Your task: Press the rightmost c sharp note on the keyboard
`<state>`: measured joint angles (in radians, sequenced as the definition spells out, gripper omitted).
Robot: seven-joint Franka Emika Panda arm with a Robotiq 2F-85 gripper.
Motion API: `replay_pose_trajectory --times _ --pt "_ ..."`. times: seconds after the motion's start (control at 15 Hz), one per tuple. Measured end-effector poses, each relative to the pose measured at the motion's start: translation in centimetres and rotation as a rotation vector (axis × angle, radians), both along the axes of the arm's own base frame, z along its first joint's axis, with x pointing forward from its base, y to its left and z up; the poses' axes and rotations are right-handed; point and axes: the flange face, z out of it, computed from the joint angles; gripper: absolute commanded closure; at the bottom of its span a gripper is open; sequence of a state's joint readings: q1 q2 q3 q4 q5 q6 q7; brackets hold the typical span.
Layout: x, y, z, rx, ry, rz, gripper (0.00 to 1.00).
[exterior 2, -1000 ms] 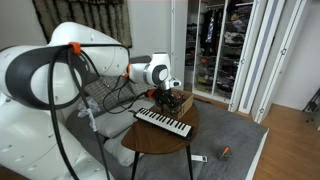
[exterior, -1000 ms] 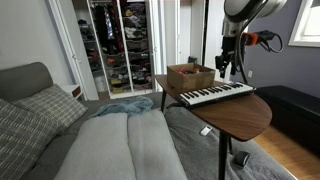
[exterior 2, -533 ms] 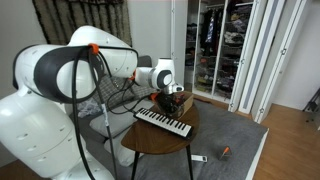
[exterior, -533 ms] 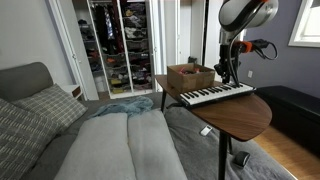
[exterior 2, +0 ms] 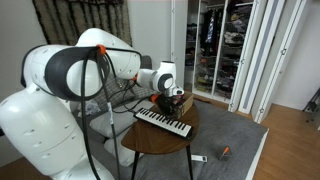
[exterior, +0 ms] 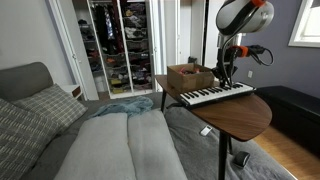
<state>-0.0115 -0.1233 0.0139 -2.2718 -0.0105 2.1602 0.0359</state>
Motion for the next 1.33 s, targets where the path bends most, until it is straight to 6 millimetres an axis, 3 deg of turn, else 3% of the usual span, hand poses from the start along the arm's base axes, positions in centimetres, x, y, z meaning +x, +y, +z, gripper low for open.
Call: replay_pose_trajectory --times 1.33 --pt "0.17 -0.90 -0.81 0.001 0.012 0.003 1.00"
